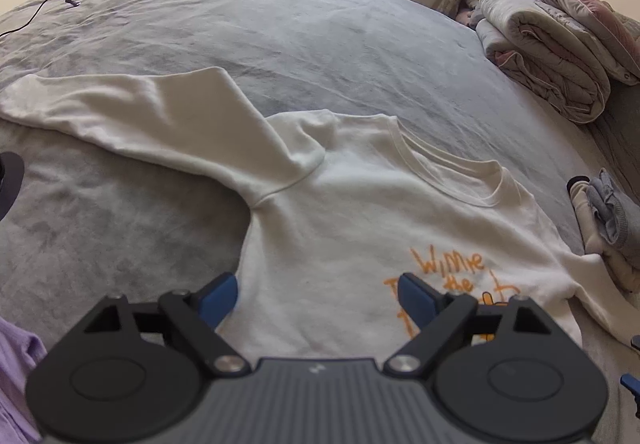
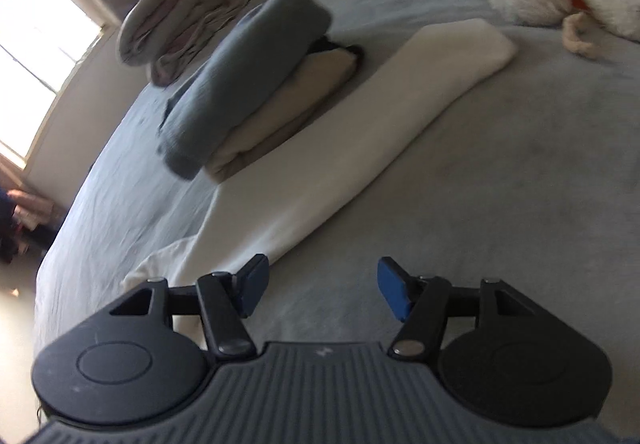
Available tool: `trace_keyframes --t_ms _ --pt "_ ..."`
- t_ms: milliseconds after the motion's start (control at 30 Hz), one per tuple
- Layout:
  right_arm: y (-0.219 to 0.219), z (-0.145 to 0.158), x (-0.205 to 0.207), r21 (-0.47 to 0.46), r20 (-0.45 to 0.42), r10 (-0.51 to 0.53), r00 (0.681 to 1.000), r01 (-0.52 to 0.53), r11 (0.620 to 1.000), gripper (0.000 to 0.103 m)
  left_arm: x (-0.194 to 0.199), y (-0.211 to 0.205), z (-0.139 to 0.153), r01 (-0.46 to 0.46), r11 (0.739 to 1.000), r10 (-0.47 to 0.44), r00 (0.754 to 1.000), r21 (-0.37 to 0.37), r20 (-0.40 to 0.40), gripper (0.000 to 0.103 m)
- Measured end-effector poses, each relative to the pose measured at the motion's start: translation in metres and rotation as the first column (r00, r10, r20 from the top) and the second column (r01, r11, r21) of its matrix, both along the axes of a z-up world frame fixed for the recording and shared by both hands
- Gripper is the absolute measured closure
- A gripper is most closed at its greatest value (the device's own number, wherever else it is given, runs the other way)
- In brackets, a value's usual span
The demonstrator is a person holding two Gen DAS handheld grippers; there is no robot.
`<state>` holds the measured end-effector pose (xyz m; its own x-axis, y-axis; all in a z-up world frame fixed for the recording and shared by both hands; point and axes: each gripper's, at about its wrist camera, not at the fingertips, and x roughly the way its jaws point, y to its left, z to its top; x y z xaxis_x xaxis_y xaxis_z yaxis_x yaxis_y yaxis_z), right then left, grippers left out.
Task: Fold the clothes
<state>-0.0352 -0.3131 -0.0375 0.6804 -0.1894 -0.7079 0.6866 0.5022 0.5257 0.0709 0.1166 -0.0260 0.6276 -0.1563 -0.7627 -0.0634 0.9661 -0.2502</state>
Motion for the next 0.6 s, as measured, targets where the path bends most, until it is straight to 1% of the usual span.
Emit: trace_keyframes --t_ms 100,267,333,433,600 --pt "-0.008 0.007 -0.003 -0.014 -0.009 -0.072 0.997 0.072 0.997 0.039 -0.001 -0.001 0.002 0.000 1.000 0.000 1.000 -0.013 0.014 0.015" --pt "-0.021 0.011 0.003 0.000 -0.013 -0.100 0.995 0.100 0.995 0.039 0.001 -0.004 0.001 0.007 1.000 -0.007 1.000 -0.017 0.006 0.015" --pt "-0.025 0.007 0.005 -0.010 -0.023 -0.132 0.991 0.132 0.991 0.039 0.001 -0.005 0.000 0.015 1.000 -0.015 1.000 -0.026 0.000 0.015" --pt "-0.035 -0.004 0.011 0.004 -0.038 -0.177 0.983 0.177 0.984 0.039 0.002 -0.005 -0.001 0.023 0.999 -0.023 1.000 -0.044 -0.002 0.015" --pt "-0.054 -0.017 0.018 -0.007 0.017 -0.236 0.972 0.236 0.972 0.040 0.005 -0.002 -0.002 0.017 0.997 -0.017 1.000 -0.073 0.000 0.015"
